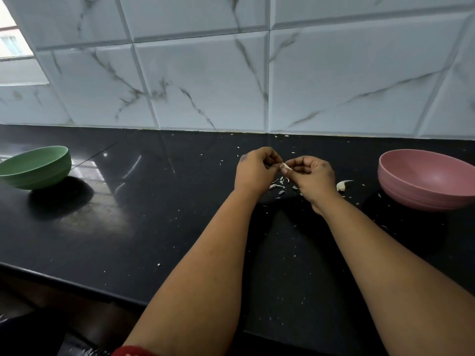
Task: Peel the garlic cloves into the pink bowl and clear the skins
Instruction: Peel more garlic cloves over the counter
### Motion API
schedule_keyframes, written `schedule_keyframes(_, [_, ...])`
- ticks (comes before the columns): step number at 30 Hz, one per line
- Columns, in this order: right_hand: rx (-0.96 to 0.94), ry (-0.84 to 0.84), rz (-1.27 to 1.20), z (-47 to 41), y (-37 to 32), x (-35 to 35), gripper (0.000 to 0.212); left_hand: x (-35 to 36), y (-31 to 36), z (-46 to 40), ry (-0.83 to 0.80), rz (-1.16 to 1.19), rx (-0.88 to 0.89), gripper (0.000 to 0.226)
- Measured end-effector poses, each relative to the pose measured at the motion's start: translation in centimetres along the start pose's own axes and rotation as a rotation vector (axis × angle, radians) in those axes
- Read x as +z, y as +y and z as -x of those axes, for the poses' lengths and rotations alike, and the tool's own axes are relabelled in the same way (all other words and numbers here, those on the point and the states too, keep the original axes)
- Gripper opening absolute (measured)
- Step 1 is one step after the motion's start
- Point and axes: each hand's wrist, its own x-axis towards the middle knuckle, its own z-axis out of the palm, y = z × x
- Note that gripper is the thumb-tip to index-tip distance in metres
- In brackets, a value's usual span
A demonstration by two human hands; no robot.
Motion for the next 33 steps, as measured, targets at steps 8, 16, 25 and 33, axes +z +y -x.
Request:
schedule_keyframes(8, [-0.002, 0.006, 0.051, -0.1, 0.4, -0.1, 0.011, 0.4, -0.4, -0.1, -0.090, -0.053, 0.008, 0.013])
schedule_keyframes(16, [-0.043, 0.093, 0.155, -0.1, 0.7, 0.5, 0.010, 0.8, -0.9, -0.2, -0.156, -0.011, -0.039, 0.010])
schedule_keyframes(25, [-0.015, 0.138, 0.185, -0.2, 0.6, 0.9, 0.015, 1.1, -1.1, -0.5, -0.262, 0.037, -0.100, 0.006])
schedule_keyframes(33, [-0.037, 0.153, 0.274, -0.2, 0.5, 1.2, 0.011, 1.2, -0.9, -0.4, -0.325, -0.048, -0.064, 0.003])
